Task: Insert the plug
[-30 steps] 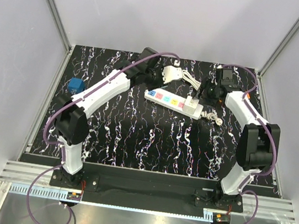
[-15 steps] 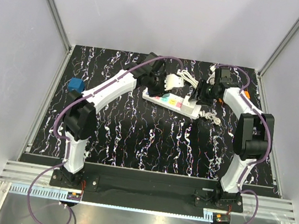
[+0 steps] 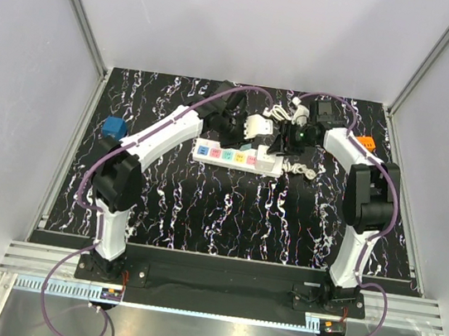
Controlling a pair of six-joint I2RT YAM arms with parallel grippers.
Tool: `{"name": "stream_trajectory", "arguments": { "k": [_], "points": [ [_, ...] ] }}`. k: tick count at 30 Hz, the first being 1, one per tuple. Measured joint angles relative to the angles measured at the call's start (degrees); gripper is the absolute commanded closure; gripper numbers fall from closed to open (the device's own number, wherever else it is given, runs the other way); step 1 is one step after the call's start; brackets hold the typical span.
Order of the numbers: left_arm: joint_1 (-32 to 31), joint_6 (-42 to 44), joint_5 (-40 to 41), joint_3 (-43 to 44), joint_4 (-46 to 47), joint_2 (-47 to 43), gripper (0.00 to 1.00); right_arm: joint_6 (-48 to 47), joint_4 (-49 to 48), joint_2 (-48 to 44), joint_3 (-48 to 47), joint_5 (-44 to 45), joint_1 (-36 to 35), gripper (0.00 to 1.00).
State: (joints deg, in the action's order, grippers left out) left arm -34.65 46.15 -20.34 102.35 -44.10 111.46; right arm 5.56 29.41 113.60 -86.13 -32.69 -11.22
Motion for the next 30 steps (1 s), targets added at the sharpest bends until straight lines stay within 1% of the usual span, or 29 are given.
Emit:
{"name": "stream_trajectory", "arguments": {
  "k": [4, 11, 18, 20, 23, 25, 26, 30],
  "points": [
    [0.42, 0.81, 0.46, -0.24, -1.14, -0.39, 1.00, -2.40, 0.13, 0.09, -0.07, -1.29, -1.31, 0.57],
    [0.74, 2.12, 1.42, -0.24, -6.86, -0.39, 1.00, -6.71, 0.55, 0.09, -0.07, -3.61, -2.05, 0.58],
    [-0.55, 2.78, 3.74, 0.59, -12.15, 1.20, 1.00, -8.41, 0.96, 0.07, -0.07, -4.44, -2.89, 0.50],
    [-1.40, 2.86, 4.61, 1.53, -13.09, 2.51, 1.00, -8.57, 1.31, 0.04, -0.04, -4.39, -3.15, 0.42],
    [-2.51, 2.29, 6.32, 3.50, -13.97, 5.22, 1.00, -8.68, 2.21, -0.31, 0.42, -4.02, -3.74, 0.38],
    [-3.08, 1.86, 7.32, 4.48, -14.29, 6.62, 1.00, -8.37, 2.62, -0.87, 0.85, -3.10, -4.17, 0.34],
    [-3.28, 1.66, 7.78, 5.03, -14.56, 7.23, 1.00, -8.04, 2.97, -1.36, 1.01, -2.40, -4.33, 0.29],
    [-3.91, 1.38, 10.54, 7.45, -14.99, 8.72, 1.00, -5.86, 3.43, -4.33, 1.44, 1.79, -4.55, 0.24]
  ]
}}
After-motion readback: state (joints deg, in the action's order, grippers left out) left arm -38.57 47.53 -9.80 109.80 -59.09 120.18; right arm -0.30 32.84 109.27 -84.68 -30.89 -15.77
